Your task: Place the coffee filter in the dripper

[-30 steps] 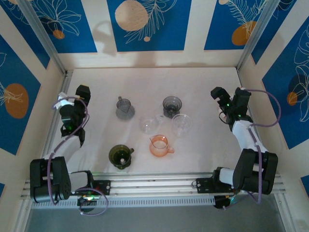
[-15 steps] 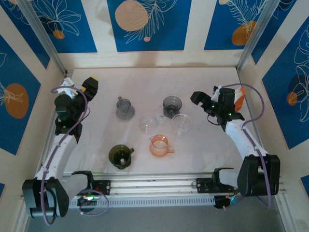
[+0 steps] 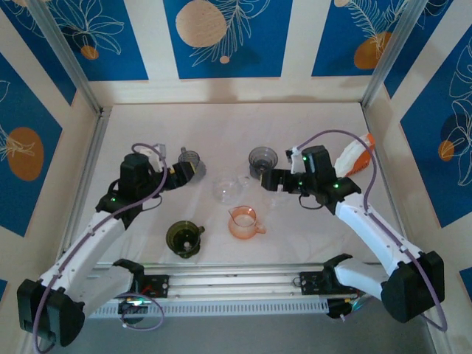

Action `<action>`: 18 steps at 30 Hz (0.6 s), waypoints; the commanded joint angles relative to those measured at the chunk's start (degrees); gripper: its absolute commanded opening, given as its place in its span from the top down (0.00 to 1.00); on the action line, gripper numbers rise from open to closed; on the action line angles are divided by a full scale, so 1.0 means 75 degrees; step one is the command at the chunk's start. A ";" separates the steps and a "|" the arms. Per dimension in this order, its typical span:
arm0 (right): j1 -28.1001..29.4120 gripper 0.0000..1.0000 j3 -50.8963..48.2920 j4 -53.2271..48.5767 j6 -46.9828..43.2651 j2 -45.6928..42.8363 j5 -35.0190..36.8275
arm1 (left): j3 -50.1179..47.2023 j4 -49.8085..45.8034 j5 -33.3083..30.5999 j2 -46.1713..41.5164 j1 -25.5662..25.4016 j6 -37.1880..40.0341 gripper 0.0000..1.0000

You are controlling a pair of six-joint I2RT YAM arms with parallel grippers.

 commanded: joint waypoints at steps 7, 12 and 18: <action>0.1714 0.08 0.0238 -0.0532 -0.0357 0.1294 -0.0305 | -0.0394 -0.0789 0.0107 -0.0275 -0.0184 0.0175 0.20; 0.2034 0.09 0.0330 -0.0390 -0.0356 0.1958 -0.0069 | -0.0373 -0.0993 0.0035 -0.0207 -0.0180 0.0154 0.20; 0.2444 0.12 0.0410 -0.0361 -0.0342 0.2314 -0.0140 | -0.0401 -0.1146 -0.0060 -0.0257 -0.0180 0.0176 0.21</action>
